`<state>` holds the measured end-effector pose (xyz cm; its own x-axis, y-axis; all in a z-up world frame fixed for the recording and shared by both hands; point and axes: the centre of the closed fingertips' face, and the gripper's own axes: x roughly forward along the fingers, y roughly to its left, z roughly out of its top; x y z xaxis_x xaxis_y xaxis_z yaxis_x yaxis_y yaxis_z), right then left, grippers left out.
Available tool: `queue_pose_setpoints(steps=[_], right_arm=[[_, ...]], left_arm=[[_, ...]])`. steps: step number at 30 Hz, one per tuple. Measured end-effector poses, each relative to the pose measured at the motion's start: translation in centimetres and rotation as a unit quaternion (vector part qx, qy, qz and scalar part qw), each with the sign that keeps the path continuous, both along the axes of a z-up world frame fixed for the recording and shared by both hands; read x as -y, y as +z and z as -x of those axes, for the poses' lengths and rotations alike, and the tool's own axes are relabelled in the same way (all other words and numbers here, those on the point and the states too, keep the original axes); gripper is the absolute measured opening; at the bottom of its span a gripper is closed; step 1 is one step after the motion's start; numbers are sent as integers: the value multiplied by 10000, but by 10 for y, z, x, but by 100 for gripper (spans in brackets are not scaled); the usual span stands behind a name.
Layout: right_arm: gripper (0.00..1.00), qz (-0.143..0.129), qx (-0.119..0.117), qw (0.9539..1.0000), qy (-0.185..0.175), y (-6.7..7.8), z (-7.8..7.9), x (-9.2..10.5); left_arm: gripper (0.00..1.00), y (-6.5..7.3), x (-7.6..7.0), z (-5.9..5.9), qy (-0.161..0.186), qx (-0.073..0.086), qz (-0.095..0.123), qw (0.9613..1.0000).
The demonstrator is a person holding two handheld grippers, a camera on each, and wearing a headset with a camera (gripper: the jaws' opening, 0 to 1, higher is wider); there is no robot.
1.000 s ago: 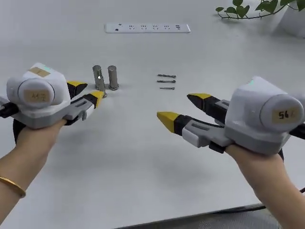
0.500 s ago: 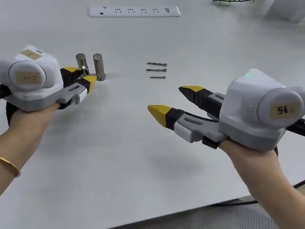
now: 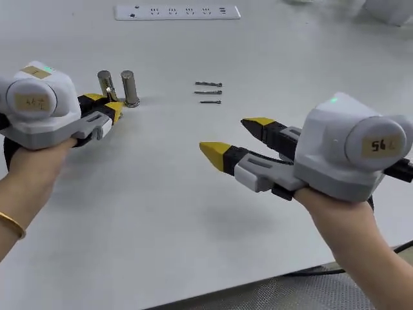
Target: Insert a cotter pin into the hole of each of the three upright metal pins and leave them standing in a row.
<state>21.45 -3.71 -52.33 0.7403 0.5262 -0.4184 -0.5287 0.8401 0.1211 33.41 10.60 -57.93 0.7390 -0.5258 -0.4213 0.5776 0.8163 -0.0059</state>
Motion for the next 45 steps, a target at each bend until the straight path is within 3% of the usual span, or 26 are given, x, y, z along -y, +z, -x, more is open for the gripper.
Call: queue_pose_setpoints(steps=[13, 22, 33, 45], right_arm=[[45, 149, -1, 9999, 11, -5, 7, 1], [49, 61, 8, 10000, 53, 3, 9, -1], [53, 125, -148, 9998, -33, 0, 21, 8], [51, -5, -143, 9997, -180, -1, 21, 13]], left_arm=[[6, -1, 4, 6, 132, -3, -116, 9998], [6, -1, 23, 24, 120, -93, -28, 9999], [6, -1, 44, 45, 166, -177, 108, 9996], [6, 0, 46, 55, 343, -4, -185, 9992]])
